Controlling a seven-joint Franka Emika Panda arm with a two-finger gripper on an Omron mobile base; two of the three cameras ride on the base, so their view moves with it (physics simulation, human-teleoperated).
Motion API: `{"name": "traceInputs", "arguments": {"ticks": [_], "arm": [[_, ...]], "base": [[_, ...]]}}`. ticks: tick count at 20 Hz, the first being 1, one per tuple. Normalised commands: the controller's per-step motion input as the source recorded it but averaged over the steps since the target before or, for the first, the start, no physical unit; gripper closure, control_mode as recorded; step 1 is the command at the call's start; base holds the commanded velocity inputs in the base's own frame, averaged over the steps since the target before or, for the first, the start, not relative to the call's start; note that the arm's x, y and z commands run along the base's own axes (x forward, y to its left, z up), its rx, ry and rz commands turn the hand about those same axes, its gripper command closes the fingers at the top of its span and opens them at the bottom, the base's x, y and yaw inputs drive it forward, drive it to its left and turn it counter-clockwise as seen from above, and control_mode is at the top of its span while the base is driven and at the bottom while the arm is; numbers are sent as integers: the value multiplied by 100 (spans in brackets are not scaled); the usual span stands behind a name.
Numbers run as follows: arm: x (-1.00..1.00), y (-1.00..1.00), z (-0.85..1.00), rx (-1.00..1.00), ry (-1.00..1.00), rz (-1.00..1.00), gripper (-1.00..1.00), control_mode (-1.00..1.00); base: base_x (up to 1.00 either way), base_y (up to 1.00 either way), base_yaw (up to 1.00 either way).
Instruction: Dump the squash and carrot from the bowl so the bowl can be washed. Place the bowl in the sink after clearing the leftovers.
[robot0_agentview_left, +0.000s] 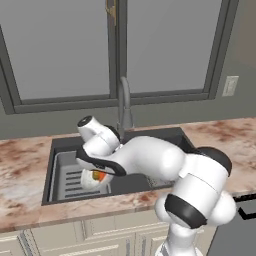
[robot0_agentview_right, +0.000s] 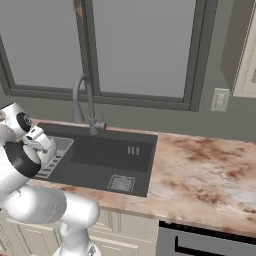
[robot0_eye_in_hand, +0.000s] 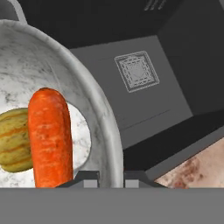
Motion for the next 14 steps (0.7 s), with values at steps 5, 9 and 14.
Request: {"name": "traceInputs", "arguments": {"ticks": [5, 9, 14], "arm": [[31, 53, -7, -17, -1, -1, 100, -100], [21, 20, -5, -11, 0, -1, 100, -100], [15, 28, -24, -27, 0, 0, 100, -100]], "base": [[0, 0, 0], [0, 0, 0], [0, 0, 0]]}}
